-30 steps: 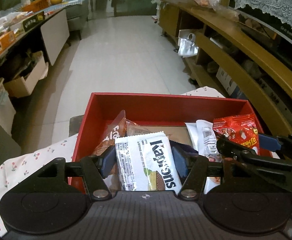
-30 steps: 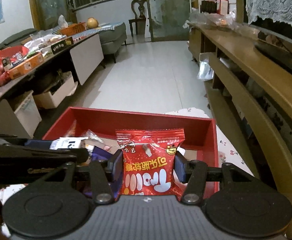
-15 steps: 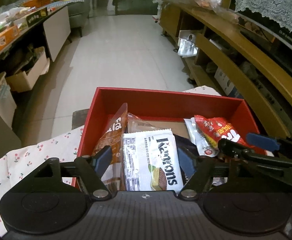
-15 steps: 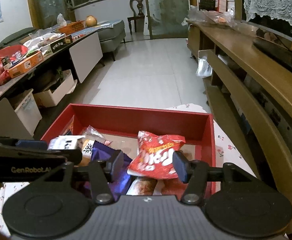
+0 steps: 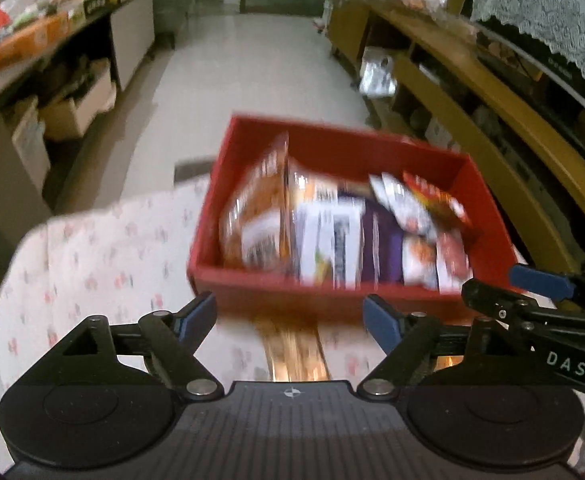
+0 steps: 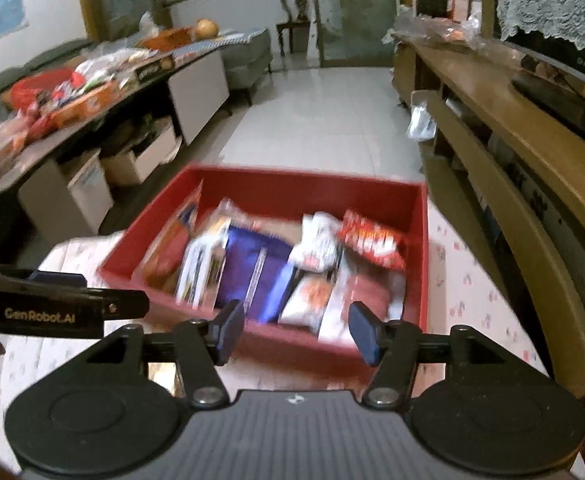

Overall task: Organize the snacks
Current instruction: 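Grasp the gold biscuit pack with the left gripper while the right gripper grasps the round pastry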

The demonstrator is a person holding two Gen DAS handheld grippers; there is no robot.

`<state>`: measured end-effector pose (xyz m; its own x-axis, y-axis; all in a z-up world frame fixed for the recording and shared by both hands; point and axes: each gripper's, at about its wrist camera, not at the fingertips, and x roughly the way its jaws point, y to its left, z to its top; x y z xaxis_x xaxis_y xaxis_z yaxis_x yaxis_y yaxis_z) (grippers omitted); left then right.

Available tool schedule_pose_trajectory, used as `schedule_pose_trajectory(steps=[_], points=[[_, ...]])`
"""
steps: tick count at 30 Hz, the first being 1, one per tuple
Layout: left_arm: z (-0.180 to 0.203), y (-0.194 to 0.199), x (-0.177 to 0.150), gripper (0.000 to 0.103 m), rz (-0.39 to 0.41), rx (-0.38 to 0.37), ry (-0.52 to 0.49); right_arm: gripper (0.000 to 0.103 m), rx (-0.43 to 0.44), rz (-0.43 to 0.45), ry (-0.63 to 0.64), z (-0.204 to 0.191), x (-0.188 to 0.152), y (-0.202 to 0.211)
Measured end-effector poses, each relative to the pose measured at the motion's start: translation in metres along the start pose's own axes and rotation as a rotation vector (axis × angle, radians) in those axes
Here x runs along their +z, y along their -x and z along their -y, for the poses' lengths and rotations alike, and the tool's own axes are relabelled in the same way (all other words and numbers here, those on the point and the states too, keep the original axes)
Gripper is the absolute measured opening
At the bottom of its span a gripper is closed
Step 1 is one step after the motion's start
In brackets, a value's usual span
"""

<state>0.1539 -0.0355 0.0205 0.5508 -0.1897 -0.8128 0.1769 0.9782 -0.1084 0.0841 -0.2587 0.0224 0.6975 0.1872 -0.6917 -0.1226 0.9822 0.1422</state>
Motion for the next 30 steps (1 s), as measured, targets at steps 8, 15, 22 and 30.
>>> schedule_pose_trajectory(steps=[8,15,22,30], points=[[0.004,-0.046,-0.013,0.084,-0.119,0.014,0.021,0.07,-0.036,-0.119,0.014,0.009,-0.022,-0.014],[0.01,-0.069,-0.022,0.075,-0.15,0.083,-0.014,0.07,-0.052,-0.16,-0.015,0.027,-0.021,-0.029],[0.004,-0.056,-0.029,0.049,-0.169,0.061,-0.012,0.072,-0.039,-0.213,-0.028,0.032,-0.026,-0.042],[0.007,-0.046,-0.035,0.049,-0.17,0.026,-0.03,0.078,0.008,-0.25,0.005,0.021,-0.027,-0.051]])
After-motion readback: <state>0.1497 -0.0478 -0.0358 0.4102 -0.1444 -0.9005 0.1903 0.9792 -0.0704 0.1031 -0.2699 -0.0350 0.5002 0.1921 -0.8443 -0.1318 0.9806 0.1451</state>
